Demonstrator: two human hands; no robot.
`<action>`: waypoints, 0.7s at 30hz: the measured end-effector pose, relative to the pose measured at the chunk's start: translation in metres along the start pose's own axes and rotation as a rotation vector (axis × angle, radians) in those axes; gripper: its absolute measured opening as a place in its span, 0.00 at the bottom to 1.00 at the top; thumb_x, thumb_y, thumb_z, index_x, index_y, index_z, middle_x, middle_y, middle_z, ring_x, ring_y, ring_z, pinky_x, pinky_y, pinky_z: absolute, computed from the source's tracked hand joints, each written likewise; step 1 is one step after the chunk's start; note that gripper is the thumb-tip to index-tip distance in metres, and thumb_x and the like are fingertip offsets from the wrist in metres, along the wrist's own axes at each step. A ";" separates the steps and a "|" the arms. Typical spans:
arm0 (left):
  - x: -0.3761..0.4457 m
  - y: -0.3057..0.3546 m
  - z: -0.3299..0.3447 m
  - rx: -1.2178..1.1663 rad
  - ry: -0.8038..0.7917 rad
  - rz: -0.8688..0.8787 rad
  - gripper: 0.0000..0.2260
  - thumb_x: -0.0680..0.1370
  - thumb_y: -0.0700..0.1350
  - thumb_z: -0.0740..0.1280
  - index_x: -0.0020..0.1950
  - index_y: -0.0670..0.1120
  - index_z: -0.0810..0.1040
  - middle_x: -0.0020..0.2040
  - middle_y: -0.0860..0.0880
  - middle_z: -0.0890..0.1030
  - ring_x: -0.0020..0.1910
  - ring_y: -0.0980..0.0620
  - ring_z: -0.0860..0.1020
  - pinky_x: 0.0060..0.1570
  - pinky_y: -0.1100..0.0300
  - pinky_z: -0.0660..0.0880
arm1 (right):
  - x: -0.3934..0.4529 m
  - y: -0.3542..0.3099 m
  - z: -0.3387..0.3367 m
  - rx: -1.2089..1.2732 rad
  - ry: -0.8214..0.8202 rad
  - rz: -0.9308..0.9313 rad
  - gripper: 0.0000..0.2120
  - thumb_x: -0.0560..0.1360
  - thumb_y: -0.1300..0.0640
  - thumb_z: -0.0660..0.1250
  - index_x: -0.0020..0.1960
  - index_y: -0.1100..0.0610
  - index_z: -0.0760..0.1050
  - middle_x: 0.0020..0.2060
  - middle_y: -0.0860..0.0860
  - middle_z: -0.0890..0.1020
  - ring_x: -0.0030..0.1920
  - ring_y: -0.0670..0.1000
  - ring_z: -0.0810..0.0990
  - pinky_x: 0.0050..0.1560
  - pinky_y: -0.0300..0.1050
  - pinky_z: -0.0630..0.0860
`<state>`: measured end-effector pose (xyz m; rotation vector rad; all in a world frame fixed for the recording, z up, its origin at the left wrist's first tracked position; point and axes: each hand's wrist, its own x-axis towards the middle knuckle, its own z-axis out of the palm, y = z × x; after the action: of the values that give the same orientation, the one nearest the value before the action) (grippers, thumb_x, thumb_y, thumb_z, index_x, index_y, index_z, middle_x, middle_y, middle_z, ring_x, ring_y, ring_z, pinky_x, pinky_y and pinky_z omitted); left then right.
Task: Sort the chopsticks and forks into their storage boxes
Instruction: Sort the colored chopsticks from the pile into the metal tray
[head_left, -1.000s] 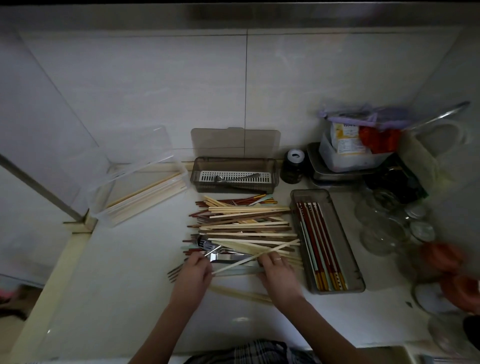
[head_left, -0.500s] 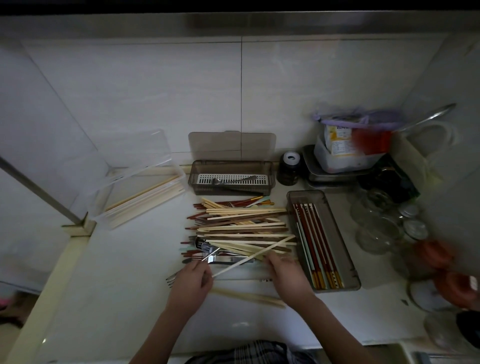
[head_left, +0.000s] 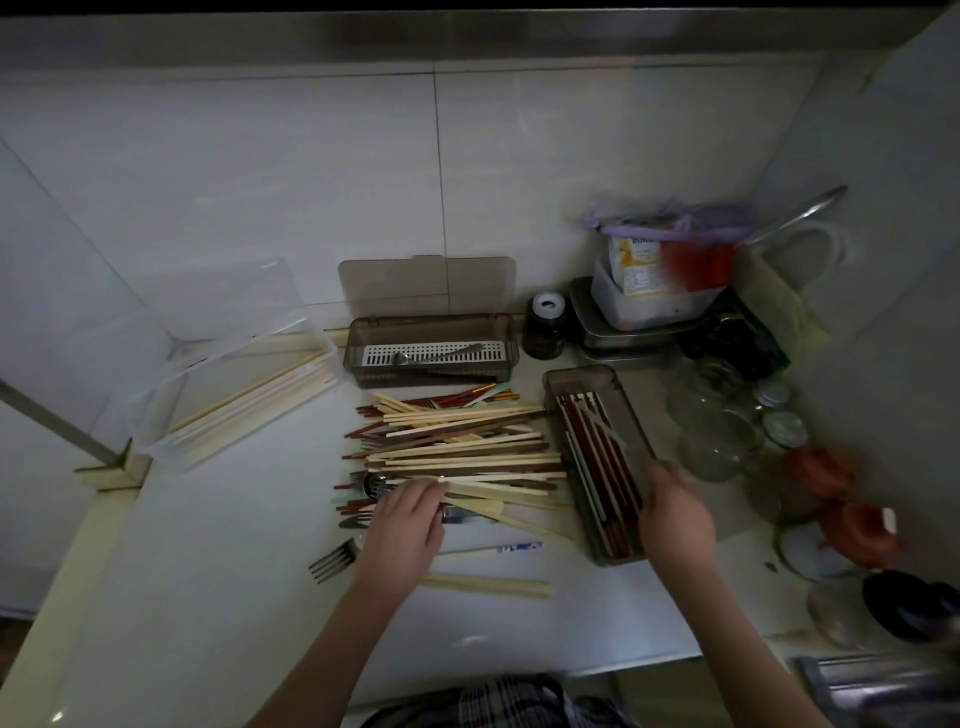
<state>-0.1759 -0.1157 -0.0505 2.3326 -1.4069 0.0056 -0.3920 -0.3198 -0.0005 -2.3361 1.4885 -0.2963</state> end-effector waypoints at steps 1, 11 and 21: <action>0.007 0.000 0.000 0.014 -0.034 -0.002 0.17 0.72 0.41 0.69 0.61 0.47 0.77 0.58 0.49 0.79 0.57 0.48 0.76 0.56 0.51 0.73 | 0.000 0.003 0.002 -0.096 -0.096 -0.020 0.24 0.76 0.64 0.57 0.69 0.46 0.67 0.57 0.52 0.77 0.51 0.54 0.79 0.50 0.50 0.78; 0.044 0.003 -0.009 0.043 -0.242 -0.037 0.19 0.76 0.45 0.65 0.66 0.52 0.71 0.63 0.52 0.72 0.64 0.51 0.67 0.63 0.55 0.65 | -0.009 -0.013 0.026 -0.072 -0.075 -0.123 0.21 0.74 0.65 0.59 0.64 0.52 0.74 0.61 0.52 0.77 0.58 0.57 0.76 0.58 0.54 0.73; 0.020 0.003 -0.006 -0.091 -0.373 -0.033 0.17 0.70 0.43 0.72 0.59 0.52 0.76 0.57 0.52 0.76 0.56 0.52 0.73 0.54 0.59 0.70 | -0.033 -0.044 0.050 0.030 -0.057 -0.618 0.25 0.62 0.70 0.69 0.56 0.50 0.78 0.54 0.47 0.81 0.55 0.50 0.79 0.52 0.45 0.73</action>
<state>-0.1671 -0.1318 -0.0397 2.3633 -1.4977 -0.5164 -0.3519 -0.2638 -0.0285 -2.6972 0.6936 -0.3939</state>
